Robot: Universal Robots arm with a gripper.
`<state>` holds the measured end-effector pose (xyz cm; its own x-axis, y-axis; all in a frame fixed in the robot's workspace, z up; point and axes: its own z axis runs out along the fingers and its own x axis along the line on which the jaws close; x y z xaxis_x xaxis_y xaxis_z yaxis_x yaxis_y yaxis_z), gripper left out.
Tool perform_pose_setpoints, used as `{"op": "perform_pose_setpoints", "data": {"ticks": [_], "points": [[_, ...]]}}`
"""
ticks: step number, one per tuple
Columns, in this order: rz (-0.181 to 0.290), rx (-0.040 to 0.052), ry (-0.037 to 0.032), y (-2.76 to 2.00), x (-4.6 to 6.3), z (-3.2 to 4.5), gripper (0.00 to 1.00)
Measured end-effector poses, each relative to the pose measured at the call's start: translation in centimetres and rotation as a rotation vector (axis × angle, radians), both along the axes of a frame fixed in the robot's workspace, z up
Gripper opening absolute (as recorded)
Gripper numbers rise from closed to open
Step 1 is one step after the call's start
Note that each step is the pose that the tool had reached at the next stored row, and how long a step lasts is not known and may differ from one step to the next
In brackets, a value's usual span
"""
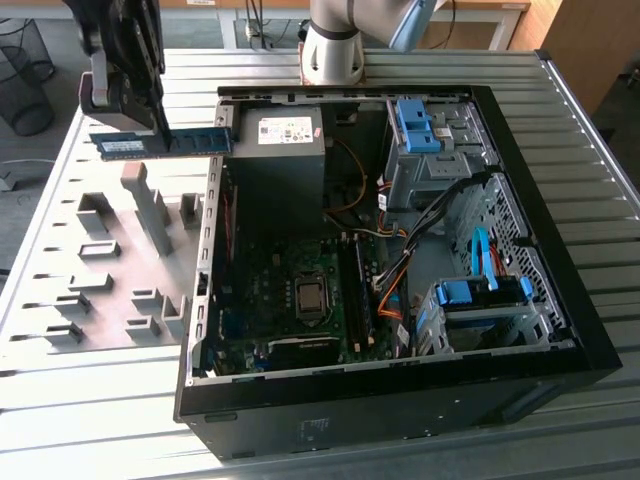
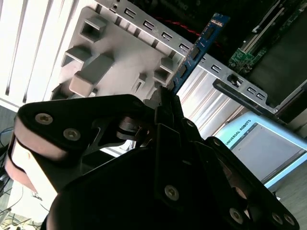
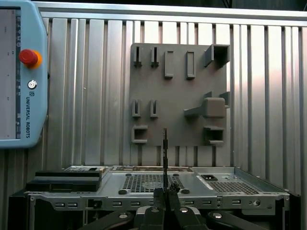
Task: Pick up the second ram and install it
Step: 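Pick up the second ram and move it above second insertion slot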
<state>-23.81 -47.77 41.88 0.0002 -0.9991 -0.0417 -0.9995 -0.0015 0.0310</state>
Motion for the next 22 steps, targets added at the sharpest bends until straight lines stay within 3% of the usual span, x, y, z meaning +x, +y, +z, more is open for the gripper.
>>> {"op": "perform_pose_setpoints", "data": {"ticks": [18,22], "points": [[0.0,-0.0001,0.0001,0.0,3.6,0.0,0.14],[0.0,0.0,0.0,0.0,4.0,-0.01,0.14]]}}
